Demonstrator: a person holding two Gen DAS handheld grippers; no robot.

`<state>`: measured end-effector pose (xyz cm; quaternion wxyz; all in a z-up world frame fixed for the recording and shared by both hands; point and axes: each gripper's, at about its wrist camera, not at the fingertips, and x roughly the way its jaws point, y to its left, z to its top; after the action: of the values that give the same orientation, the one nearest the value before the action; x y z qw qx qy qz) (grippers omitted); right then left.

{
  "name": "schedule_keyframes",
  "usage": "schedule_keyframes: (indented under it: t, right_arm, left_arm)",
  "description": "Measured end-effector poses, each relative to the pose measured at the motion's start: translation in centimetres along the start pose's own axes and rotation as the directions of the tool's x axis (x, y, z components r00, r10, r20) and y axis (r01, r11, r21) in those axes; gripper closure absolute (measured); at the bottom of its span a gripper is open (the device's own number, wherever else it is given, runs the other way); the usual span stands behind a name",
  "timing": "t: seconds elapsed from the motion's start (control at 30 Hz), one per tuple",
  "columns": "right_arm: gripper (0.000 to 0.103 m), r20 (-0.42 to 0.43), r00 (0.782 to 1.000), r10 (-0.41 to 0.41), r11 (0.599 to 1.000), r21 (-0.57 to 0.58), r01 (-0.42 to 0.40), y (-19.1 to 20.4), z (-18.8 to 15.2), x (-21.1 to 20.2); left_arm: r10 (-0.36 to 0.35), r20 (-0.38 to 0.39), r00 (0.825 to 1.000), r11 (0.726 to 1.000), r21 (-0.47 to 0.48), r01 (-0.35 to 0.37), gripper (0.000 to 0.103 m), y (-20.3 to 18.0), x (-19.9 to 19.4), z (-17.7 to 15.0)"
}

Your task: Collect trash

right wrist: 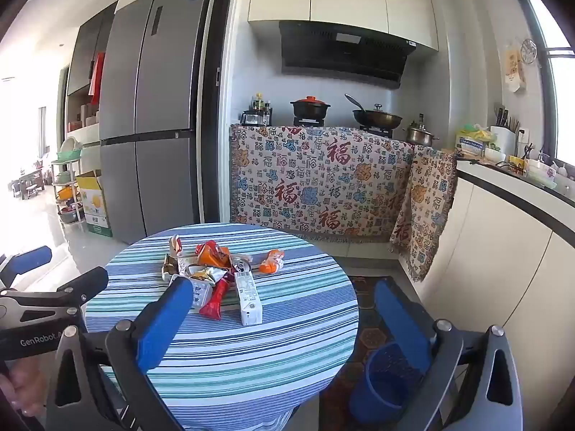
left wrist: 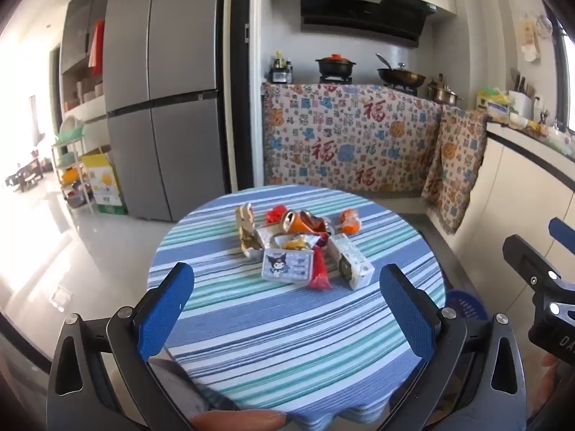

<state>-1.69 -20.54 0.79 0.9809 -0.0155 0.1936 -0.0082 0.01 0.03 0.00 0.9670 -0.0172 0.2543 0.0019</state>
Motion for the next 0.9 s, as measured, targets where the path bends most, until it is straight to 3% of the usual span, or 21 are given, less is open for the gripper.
schedule_keyframes:
  t: [0.9]
  right_arm:
    - [0.0, 0.012, 1.0, -0.009, 1.0, -0.023, 0.009, 1.7, 0.8, -0.2]
  left_arm:
    - [-0.012, -0.001, 1.0, 1.0, 0.025, 0.012, 0.0, -0.5, -0.4, -0.3]
